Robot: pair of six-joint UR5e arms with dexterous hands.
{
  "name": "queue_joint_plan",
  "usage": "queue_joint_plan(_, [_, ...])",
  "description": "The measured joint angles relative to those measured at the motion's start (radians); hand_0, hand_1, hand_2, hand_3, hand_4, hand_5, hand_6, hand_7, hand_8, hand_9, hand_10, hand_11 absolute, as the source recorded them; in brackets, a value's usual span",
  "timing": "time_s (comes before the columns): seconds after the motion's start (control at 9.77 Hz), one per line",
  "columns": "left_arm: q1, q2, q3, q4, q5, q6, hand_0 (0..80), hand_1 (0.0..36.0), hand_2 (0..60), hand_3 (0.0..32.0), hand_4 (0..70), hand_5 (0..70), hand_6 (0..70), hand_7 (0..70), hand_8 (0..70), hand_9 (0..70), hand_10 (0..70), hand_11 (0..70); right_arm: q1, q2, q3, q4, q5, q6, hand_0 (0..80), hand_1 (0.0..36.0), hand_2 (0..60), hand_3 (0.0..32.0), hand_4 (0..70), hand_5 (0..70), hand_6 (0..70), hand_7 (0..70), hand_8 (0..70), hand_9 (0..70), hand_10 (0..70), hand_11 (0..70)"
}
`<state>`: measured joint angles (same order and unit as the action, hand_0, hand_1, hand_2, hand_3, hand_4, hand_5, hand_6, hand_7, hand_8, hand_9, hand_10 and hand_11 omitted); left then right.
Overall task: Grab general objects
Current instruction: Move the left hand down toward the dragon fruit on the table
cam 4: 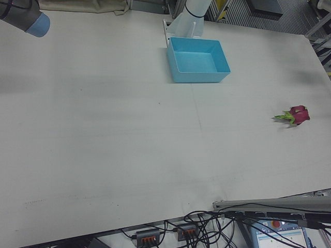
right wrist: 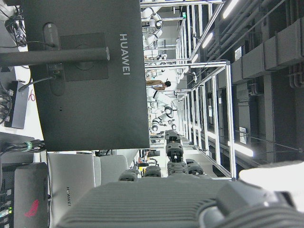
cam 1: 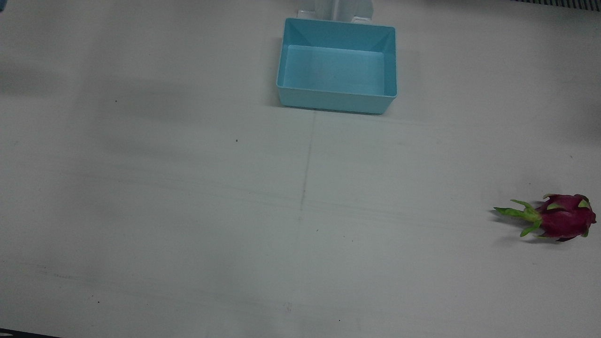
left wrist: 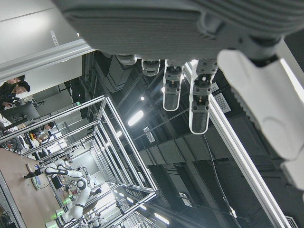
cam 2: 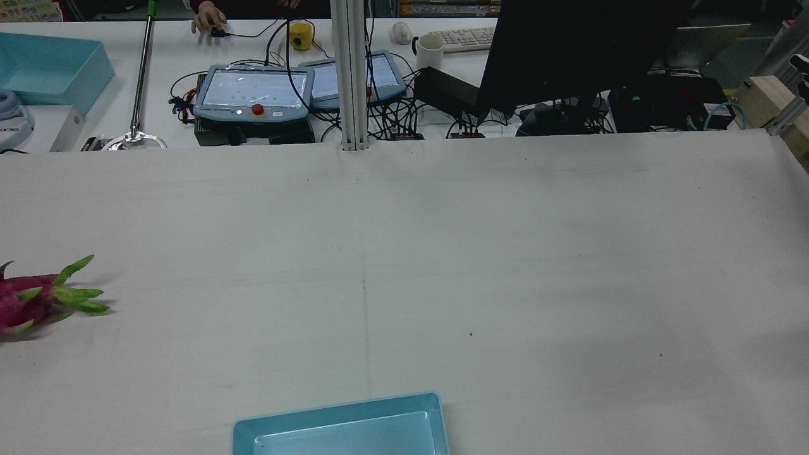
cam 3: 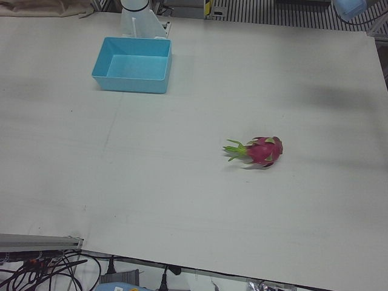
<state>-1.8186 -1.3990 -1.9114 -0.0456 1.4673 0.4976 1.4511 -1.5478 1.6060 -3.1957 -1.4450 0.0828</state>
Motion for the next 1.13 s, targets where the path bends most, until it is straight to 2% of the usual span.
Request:
queue_joint_plan(0.82, [-0.001,0.005,0.000,0.001,0.001,0.006,59.8,16.6,0.0,0.0,22.2,24.6,9.8,29.0,5.0,4.4,0.0,0.0,0.000,0.000,0.000,0.000,0.000,0.000,0.0,0.0,0.0,0.0,0.0,0.0,0.0,0.0,0.0,0.0,0.0,0.0])
queue_joint_plan(0.92, [0.000,0.006,0.002,0.001,0.001,0.008,59.0,15.7,0.0,0.0,21.4,23.6,9.0,28.2,4.9,4.2,0.0,0.0,0.000,0.000,0.000,0.000,0.000,0.000,0.0,0.0,0.0,0.0,0.0,0.0,0.0,0.0,0.0,0.0,0.0,0.0])
queue_joint_plan(1.13, [0.000,0.007,0.004,0.001,0.003,0.022,55.0,11.1,0.0,0.0,22.0,22.6,6.2,23.7,5.3,3.3,0.0,0.0,0.000,0.000,0.000,0.000,0.000,0.000,0.0,0.0,0.0,0.0,0.0,0.0,0.0,0.0,0.0,0.0,0.0,0.0])
